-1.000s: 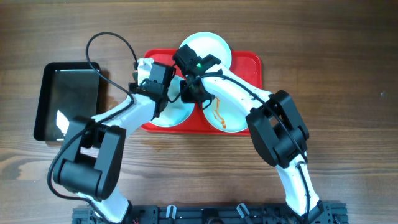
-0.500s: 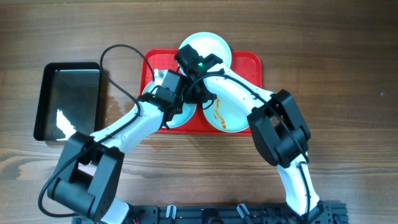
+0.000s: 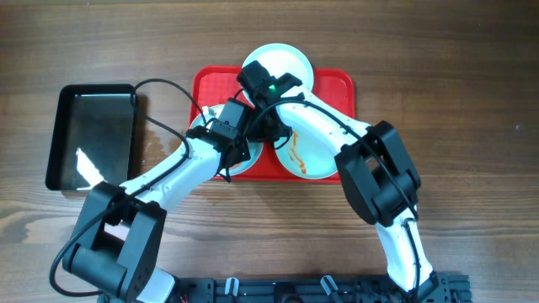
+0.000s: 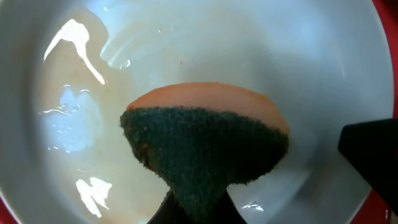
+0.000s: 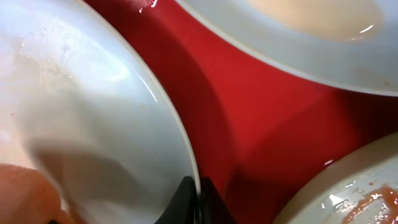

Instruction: Clean dirty plates on tray and stack at the side

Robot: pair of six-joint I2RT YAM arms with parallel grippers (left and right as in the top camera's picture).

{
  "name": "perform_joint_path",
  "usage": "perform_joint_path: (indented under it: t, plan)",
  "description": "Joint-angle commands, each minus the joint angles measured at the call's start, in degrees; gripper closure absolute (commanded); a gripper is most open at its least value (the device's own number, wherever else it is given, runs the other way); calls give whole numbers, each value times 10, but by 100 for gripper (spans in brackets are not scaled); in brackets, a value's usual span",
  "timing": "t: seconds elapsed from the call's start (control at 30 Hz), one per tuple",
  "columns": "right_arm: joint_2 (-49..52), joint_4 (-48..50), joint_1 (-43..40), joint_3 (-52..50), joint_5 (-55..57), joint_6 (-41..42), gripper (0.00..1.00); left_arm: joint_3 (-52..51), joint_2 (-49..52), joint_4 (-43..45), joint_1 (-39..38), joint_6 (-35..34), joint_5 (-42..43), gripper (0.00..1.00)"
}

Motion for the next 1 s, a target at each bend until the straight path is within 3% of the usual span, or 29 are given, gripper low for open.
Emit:
perform_joint_path:
  t: [0.0, 0.17, 0.5, 0.77, 0.87, 0.97]
  plan:
    - [37, -2, -7, -21, -15, -14, 96, 1, -7, 0, 42, -14, 73, 96]
    - [37, -4, -21, -21, -15, -14, 96, 1, -7, 14, 107, 13, 186, 96]
    - [37, -4, -21, -21, -15, -14, 96, 1, 12, 16, 105, 19, 220, 96]
    - [37, -4, -21, -21, -15, -14, 96, 1, 83, 36, 118, 24, 42, 96]
    - [37, -4, -20, -21, -15, -14, 96, 1, 111, 55, 118, 72, 12, 96]
    - [37, -6, -20, -21, -15, -25, 96, 1, 123, 70, 118, 101, -79, 96]
